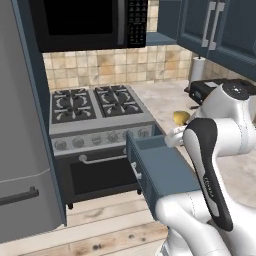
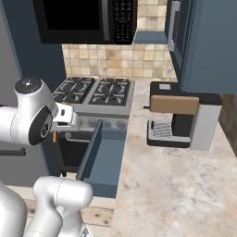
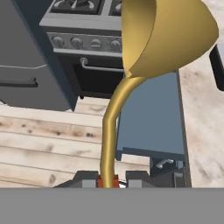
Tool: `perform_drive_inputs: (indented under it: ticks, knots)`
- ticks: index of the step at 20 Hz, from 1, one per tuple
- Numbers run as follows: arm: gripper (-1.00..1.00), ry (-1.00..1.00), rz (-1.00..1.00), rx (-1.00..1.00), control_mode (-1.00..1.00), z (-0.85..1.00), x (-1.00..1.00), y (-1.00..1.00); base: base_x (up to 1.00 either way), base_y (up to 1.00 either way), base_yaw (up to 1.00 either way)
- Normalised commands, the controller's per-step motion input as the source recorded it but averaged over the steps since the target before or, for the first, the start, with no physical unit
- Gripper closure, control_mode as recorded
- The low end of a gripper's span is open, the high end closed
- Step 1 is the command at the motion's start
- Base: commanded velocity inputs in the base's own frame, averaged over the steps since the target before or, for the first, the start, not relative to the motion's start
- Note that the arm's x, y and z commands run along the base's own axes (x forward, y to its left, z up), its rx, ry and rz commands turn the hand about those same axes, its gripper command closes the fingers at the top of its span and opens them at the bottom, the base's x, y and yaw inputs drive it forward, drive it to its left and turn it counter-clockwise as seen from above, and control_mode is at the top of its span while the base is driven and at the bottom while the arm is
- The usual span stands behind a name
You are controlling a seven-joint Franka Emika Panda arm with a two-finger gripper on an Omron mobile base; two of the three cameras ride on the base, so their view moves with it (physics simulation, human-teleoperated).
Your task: Pick up the metallic utensils from the counter and place them in the open drawer. Make sure not to pick up any wooden utensils.
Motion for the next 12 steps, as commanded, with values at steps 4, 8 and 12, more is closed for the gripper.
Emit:
perform_drive_inputs:
  ticks: [4, 8, 12]
  knots:
    - [1.00, -0.01, 0.00, 0.02, -1.00, -0.02, 0.01, -0.05, 0.00, -0.19, 0.00]
    - [1.00, 0.00, 0.00, 0.00, -1.00, 0.00, 0.00, 0.00, 0.00, 0.00, 0.00]
    - [1.00, 0.18, 0.00, -0.01, -1.00, 0.00, 0.13, 0.04, 0.00, 0.00, 0.00]
